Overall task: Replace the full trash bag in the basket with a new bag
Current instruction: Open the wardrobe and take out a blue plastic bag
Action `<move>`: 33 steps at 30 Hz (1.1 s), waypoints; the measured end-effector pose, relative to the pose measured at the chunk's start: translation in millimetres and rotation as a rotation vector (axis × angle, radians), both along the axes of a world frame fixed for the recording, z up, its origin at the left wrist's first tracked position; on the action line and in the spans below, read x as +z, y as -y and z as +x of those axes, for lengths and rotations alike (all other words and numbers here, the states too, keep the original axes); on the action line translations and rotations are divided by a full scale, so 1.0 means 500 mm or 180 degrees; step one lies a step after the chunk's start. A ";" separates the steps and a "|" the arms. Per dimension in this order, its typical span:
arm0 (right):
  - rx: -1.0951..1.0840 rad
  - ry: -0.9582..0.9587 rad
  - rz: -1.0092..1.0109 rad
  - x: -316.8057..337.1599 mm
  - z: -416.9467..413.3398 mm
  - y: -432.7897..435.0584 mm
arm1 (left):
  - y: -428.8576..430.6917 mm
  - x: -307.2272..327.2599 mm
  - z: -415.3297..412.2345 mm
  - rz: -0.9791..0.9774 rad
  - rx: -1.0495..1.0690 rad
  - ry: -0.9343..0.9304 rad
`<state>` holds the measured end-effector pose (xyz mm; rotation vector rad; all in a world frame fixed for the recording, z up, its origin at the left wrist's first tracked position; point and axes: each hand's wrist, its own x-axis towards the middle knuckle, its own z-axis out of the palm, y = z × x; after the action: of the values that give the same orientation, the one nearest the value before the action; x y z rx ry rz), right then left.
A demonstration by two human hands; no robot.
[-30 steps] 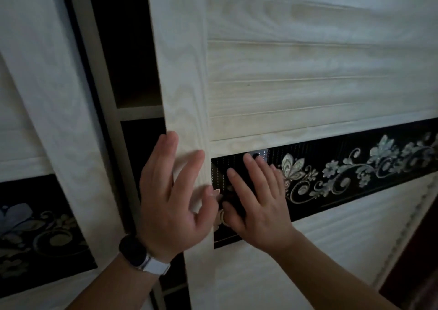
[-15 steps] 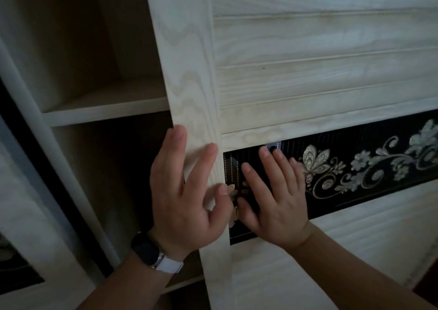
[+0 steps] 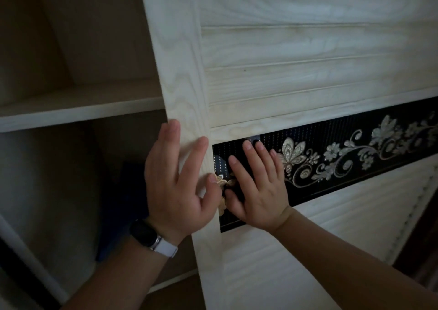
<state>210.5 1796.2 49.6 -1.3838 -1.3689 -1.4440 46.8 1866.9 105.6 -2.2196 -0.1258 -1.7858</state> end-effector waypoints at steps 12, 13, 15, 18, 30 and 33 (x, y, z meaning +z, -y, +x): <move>-0.0145 -0.0082 -0.0422 0.017 0.107 0.088 | 0.035 0.001 0.099 -0.0007 0.0124 -0.0414; -0.0191 -0.0091 -0.0454 0.020 0.113 0.096 | 0.037 0.003 0.104 -0.0003 0.0129 -0.0454; -0.0262 -0.0104 -0.0520 0.024 0.123 0.109 | 0.041 0.004 0.113 -0.0001 0.0124 -0.0493; -0.0292 -0.0001 -0.0636 0.029 0.128 0.127 | 0.043 -0.001 0.120 -0.0034 0.0040 -0.0473; -0.0579 -0.0430 -0.0989 0.037 0.078 0.159 | 0.046 -0.005 0.071 -0.0092 0.0026 -0.1088; -0.0610 -0.0678 -0.1016 0.045 0.045 0.170 | 0.042 -0.008 0.032 -0.0071 -0.0098 -0.1351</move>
<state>233.1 1711.3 72.0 -1.8600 -1.3997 -1.1858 62.9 1845.9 101.6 -2.5695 -0.0210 -1.2916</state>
